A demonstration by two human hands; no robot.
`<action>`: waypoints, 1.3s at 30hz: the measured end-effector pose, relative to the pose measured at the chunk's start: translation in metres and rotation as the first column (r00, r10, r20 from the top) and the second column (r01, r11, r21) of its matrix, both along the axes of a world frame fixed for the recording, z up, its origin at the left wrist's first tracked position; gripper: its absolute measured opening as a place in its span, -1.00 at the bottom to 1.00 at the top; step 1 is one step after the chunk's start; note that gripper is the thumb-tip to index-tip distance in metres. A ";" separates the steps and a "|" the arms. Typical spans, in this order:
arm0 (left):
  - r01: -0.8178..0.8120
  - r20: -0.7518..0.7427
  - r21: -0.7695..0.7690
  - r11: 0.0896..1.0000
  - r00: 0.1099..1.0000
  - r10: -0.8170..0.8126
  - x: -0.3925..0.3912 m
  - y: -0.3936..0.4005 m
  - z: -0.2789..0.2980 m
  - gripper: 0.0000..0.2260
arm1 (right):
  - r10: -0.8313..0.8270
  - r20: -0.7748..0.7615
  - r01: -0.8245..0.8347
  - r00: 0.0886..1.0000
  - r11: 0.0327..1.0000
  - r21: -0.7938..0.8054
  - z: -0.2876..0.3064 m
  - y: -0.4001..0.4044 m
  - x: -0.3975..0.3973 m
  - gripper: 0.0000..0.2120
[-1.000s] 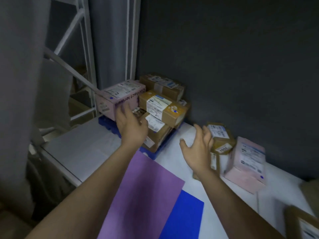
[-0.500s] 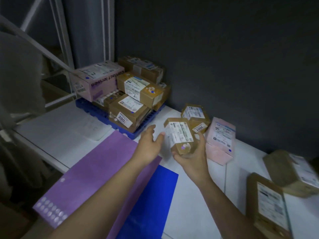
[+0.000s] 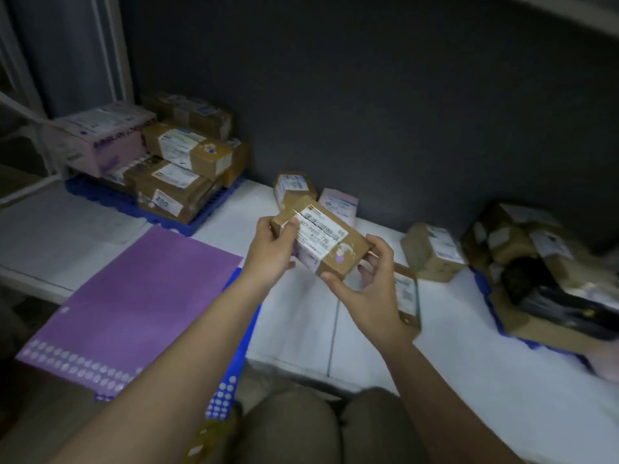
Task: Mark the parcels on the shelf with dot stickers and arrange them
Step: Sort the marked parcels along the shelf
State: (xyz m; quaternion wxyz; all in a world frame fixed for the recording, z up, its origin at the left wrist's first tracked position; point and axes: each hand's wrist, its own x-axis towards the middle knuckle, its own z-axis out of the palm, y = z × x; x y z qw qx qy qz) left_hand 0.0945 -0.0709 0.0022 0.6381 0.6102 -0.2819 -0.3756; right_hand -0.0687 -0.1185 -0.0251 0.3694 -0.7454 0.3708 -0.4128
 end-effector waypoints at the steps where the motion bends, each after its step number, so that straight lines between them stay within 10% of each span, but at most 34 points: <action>1: -0.005 0.056 0.030 1.000 0.998 0.003 -0.009 0.000 0.002 -0.82 | -0.006 0.017 0.006 1.000 1.000 0.008 0.006 0.003 -0.009 -0.29; 13: 0.397 0.269 0.144 0.906 0.866 -0.422 -0.237 0.023 0.064 -0.69 | -0.249 0.136 0.246 0.959 0.969 0.036 0.053 0.061 -0.248 -0.43; 30: 0.437 0.584 0.290 0.851 0.624 -0.519 -0.433 -0.096 0.057 -0.64 | -0.627 0.254 0.585 0.736 0.779 0.225 0.015 -0.036 -0.419 -0.41; 39: 0.295 0.912 0.324 0.899 0.155 -0.380 -0.461 -0.202 0.037 -0.57 | -0.839 0.322 0.869 0.439 0.488 0.084 0.010 -0.161 -0.464 -0.37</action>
